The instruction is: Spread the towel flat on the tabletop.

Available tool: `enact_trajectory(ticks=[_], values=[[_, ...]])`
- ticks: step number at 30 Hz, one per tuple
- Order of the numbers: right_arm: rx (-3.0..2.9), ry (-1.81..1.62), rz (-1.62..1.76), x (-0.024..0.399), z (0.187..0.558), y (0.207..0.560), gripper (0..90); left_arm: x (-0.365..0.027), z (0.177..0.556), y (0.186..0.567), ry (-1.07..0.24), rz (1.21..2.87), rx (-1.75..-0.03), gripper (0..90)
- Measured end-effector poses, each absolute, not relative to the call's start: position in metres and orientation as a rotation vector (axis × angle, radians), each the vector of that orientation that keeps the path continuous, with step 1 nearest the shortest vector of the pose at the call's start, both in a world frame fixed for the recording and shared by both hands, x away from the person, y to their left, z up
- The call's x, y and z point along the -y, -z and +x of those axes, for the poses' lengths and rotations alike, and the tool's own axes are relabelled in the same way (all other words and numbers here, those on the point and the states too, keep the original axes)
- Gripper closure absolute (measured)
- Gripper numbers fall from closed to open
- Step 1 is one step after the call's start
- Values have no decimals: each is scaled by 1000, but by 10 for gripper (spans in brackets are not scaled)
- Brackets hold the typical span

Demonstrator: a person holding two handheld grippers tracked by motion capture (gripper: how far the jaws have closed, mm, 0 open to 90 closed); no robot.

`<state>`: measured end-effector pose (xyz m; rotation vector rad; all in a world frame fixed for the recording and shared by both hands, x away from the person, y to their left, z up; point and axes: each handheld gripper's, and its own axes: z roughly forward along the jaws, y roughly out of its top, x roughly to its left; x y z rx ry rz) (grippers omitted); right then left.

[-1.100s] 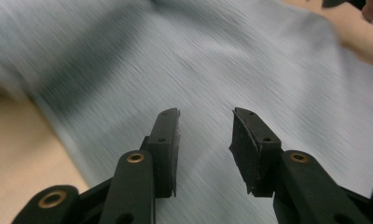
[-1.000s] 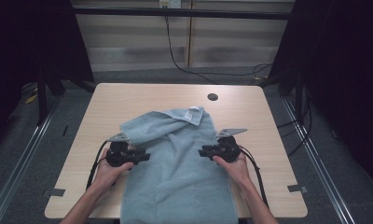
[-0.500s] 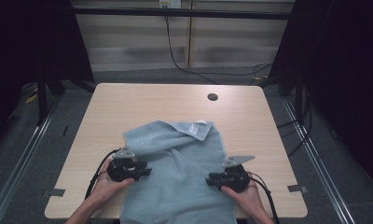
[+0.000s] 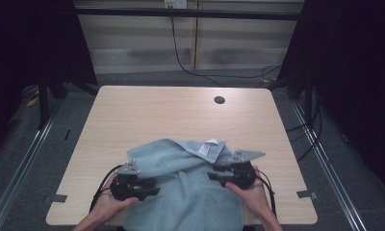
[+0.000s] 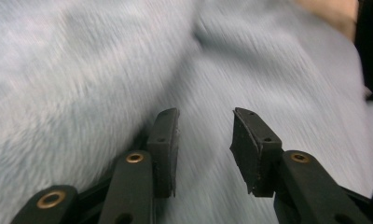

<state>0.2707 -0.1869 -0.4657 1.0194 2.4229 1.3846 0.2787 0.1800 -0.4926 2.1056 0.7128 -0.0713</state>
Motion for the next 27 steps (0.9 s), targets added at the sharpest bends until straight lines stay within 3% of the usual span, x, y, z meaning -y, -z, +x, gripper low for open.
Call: enact_trajectory(ticks=[4,11,16,19,27], values=[[-2419,-1384,1033,183,305,476,554,-177,297,493,37,2088,-769,599],[-2431,-1250,1021,177,321,497,520,-177,304,503,21,2107,-800,603],[-2432,-1131,1007,175,324,503,711,-178,306,504,29,2101,-798,606],[-2413,-1201,1061,182,328,501,884,-179,306,505,38,2094,-795,607],[-2313,-1345,1106,202,348,468,900,-183,308,506,57,2082,-798,615]])
